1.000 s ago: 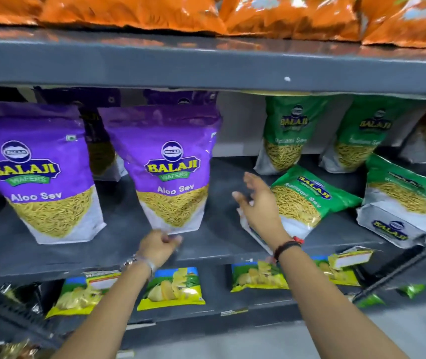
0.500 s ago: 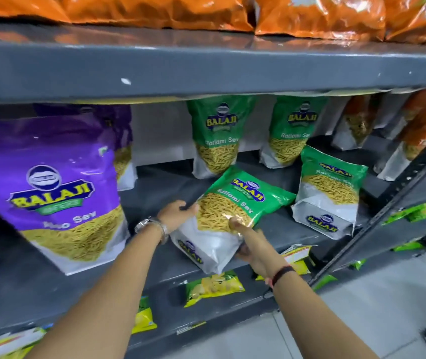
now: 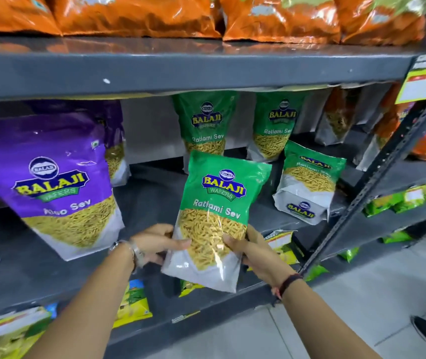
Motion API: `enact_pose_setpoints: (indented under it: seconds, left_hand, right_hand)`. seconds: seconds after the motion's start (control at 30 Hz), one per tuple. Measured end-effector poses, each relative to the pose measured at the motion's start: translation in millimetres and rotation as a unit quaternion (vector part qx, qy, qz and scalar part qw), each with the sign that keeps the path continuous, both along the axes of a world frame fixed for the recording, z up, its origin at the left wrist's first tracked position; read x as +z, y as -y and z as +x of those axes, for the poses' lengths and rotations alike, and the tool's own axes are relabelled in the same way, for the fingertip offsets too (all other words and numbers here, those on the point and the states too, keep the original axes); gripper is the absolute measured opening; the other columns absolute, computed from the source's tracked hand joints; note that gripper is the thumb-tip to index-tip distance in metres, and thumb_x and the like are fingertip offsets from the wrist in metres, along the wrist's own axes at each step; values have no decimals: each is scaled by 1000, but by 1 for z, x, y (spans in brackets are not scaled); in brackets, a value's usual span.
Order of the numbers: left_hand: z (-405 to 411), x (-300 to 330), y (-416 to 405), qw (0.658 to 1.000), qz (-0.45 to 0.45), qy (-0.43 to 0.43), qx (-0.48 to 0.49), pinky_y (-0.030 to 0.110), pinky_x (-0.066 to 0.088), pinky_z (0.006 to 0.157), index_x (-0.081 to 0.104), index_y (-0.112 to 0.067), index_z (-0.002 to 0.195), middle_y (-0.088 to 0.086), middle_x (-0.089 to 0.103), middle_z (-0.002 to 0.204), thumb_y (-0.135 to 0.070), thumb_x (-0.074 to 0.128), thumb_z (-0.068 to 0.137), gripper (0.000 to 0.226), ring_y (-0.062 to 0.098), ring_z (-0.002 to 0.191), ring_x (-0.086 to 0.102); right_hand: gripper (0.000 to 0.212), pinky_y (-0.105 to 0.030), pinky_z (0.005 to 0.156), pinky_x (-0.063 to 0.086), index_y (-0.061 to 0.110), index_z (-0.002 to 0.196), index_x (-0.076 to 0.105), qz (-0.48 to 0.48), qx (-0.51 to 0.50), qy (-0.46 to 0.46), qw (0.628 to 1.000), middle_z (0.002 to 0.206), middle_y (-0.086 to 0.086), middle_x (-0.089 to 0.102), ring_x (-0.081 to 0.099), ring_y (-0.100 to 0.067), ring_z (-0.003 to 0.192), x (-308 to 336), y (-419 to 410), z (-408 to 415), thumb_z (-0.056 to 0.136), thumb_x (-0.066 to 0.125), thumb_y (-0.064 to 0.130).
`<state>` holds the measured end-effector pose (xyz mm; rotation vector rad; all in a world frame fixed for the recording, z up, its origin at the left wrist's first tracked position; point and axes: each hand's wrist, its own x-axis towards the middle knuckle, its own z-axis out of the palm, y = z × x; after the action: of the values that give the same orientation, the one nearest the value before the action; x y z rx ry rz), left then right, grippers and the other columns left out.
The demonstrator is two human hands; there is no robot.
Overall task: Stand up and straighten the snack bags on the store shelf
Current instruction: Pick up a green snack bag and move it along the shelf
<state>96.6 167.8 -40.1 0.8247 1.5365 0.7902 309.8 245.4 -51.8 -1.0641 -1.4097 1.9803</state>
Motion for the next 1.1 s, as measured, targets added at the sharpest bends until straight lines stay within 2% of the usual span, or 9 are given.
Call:
enact_pose_setpoints:
  seconds: [0.2, 0.3, 0.37, 0.6, 0.67, 0.77, 0.97, 1.03, 1.1]
  left_hand:
    - [34, 8, 49, 994, 101, 23, 41, 15, 51, 47, 59, -25, 90, -13, 75, 76, -2, 75, 65, 38, -1, 69, 68]
    - [40, 18, 61, 986, 153, 9, 66, 22, 56, 58, 54, -32, 92, -7, 69, 91, 3, 77, 59, 54, 6, 81, 66]
    - [41, 26, 66, 980, 184, -9, 78, 22, 57, 61, 52, -36, 92, -4, 65, 92, 5, 78, 57, 60, 11, 85, 63]
    - [39, 38, 67, 968, 223, -92, 71, 3, 47, 54, 50, -38, 88, -13, 61, 88, -2, 81, 56, 58, -3, 79, 55]
    - [40, 35, 60, 960, 230, -142, 80, 3, 45, 58, 49, -36, 90, -15, 60, 90, -6, 82, 57, 55, -4, 80, 53]
    - [39, 27, 38, 941, 237, -209, 121, 23, 42, 77, 52, -21, 103, -4, 58, 97, -7, 81, 57, 56, 11, 88, 53]
    - [29, 13, -29, 907, 217, -282, 224, 25, 36, 79, 55, -4, 103, 15, 61, 110, -5, 81, 55, 54, 24, 101, 53]
    - [26, 6, -49, 897, 206, -300, 252, 26, 36, 77, 55, -2, 100, 19, 61, 109, -5, 82, 54, 53, 27, 100, 54]
    - [27, -4, -65, 890, 193, -312, 271, 27, 37, 74, 56, -2, 100, 20, 63, 107, -5, 82, 54, 52, 26, 94, 55]
  right_hand:
    - [46, -38, 94, 52, 20, 117, 50, 98, 34, -44, 994, 120, -10, 62, 57, -25, 112, 18, 30, 29, 78, 62, -3]
    - [51, -26, 86, 55, 23, 116, 49, 142, 49, -69, 986, 115, -3, 63, 59, -19, 109, 32, 38, 32, 77, 60, -8]
    - [52, -22, 80, 55, 24, 114, 50, 156, 59, -84, 982, 111, 1, 65, 63, -12, 103, 39, 42, 32, 76, 60, -9]
    - [52, -16, 76, 53, 27, 112, 49, 192, 68, -67, 977, 110, 4, 64, 65, -3, 97, 46, 38, 28, 77, 59, -9]
    - [52, -13, 73, 52, 26, 115, 46, 203, 62, -46, 976, 109, 7, 63, 64, 3, 93, 44, 29, 22, 79, 58, -9]
    - [56, -13, 74, 53, 18, 126, 38, 215, 59, -22, 975, 110, 6, 60, 63, 3, 92, 40, 5, 8, 81, 55, -10]
    - [55, -8, 79, 49, 17, 121, 39, 251, 65, 6, 966, 109, 8, 56, 52, -11, 106, 40, -64, -30, 79, 56, -13]
    - [55, -14, 85, 49, 17, 120, 40, 260, 67, 17, 963, 108, 5, 58, 52, -16, 108, 35, -86, -38, 78, 56, -15]
    - [57, -36, 97, 47, 13, 123, 40, 261, 76, 25, 962, 118, -7, 57, 52, -25, 114, 25, -103, -43, 77, 55, -17]
